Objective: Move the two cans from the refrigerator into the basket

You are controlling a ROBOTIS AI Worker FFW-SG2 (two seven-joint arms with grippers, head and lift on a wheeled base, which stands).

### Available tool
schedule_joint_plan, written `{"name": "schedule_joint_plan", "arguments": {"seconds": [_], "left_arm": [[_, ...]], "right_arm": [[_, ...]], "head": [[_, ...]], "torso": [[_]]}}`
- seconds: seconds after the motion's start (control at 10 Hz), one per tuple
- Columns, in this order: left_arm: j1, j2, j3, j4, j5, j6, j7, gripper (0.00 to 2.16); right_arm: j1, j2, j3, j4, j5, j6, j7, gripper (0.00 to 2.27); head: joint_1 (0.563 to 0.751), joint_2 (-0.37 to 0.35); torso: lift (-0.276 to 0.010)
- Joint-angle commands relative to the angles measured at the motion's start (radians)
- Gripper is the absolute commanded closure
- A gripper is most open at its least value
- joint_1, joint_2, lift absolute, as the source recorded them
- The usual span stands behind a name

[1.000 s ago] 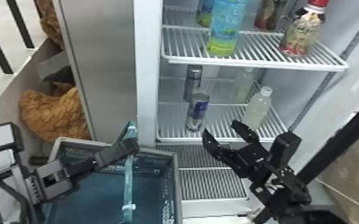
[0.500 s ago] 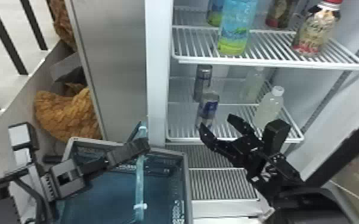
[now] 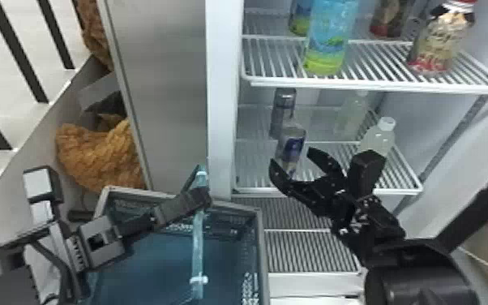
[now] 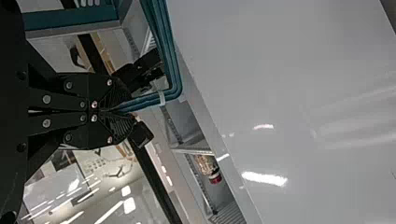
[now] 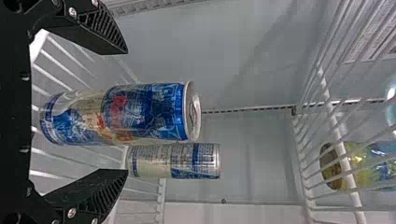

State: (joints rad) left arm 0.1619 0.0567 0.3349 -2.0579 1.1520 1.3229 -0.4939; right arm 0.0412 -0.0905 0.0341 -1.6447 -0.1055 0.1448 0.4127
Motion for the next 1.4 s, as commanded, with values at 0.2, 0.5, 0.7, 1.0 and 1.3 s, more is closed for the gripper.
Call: {"name": "schedule_joint_plan", "arguments": {"seconds": [0.2, 0.5, 0.7, 1.0, 1.3], "left_arm": [[-0.005, 0.000, -0.006, 0.002, 0.001, 0.000, 0.000, 1.21], [-0.005, 0.000, -0.006, 0.005, 0.001, 0.000, 0.001, 1.21], [-0.005, 0.000, -0.006, 0.005, 0.003, 0.000, 0.001, 1.21], [-0.002, -0.002, -0.006, 0.005, 0.005, -0.003, 0.001, 1.21], [0.000, 0.000, -0.006, 0.005, 0.005, -0.003, 0.001, 1.21]], "right_arm": [[-0.076, -0.002, 0.030, 0.090, 0.000, 0.000, -0.006, 0.14], [-0.115, -0.003, 0.050, 0.134, 0.002, 0.000, -0.012, 0.19], [-0.122, -0.005, 0.052, 0.136, 0.006, 0.020, -0.012, 1.04], [-0.108, -0.006, 0.044, 0.119, 0.006, 0.020, -0.015, 1.28], [-0.039, -0.014, 0.020, -0.003, 0.004, 0.066, -0.015, 1.28]], "head": [[0.695, -0.072], [0.695, -0.060], [0.695, -0.057], [0.695, -0.059], [0.695, -0.065]], "torso": [[-0.219], [-0.219], [-0.219], [-0.219], [-0.219]]}}
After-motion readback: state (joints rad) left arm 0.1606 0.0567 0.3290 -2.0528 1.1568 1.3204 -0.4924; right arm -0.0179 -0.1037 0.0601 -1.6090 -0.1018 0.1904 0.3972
